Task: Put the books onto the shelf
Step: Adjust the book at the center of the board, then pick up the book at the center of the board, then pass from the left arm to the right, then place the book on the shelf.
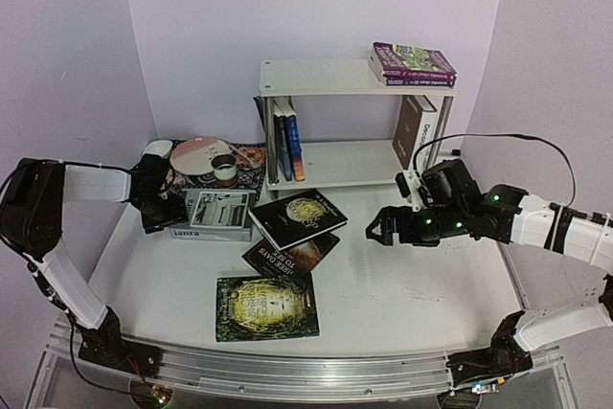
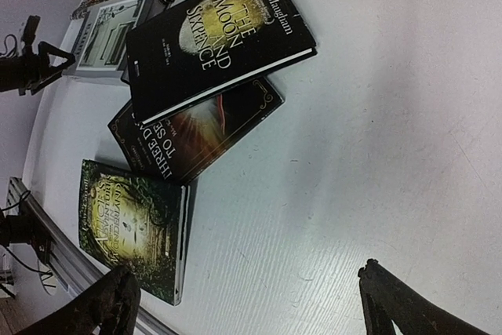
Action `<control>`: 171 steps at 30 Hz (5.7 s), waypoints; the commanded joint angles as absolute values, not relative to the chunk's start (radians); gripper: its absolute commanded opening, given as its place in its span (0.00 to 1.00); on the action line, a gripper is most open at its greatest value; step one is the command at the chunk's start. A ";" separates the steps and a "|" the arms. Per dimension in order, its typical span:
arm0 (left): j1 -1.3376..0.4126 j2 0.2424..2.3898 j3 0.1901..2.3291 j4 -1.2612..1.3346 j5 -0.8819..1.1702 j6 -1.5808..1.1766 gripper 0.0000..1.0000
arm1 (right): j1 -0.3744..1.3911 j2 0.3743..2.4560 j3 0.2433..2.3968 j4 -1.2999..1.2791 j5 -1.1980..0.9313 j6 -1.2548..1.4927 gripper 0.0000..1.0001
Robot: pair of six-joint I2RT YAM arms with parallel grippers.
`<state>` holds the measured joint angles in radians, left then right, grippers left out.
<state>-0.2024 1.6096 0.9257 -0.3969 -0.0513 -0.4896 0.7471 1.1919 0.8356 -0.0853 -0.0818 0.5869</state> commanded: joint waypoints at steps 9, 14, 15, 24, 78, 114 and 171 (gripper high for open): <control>-0.191 1.680 1.017 -0.343 0.079 -0.430 0.35 | 0.751 1.150 0.860 -0.124 -0.073 0.564 0.98; -0.192 1.559 0.977 -0.363 0.152 -0.428 0.03 | 0.751 1.153 0.863 -0.124 -0.080 0.562 0.98; -0.191 1.536 0.971 -0.366 0.179 -0.431 0.01 | 0.751 1.155 0.867 -0.124 -0.082 0.560 0.98; -0.191 1.349 0.914 -0.377 0.482 -0.488 0.04 | 0.750 1.158 0.881 -0.121 -0.116 0.571 0.98; -0.038 1.645 0.917 -0.094 0.973 -0.593 0.00 | 0.858 1.236 1.062 -0.224 -0.117 0.437 0.97; -0.172 1.555 0.914 -0.093 0.984 -0.657 0.00 | 1.143 2.389 1.719 0.602 0.611 -0.934 0.66; -0.104 0.941 1.051 -0.547 0.559 -0.539 0.17 | 0.554 1.386 0.853 0.738 0.266 0.121 0.16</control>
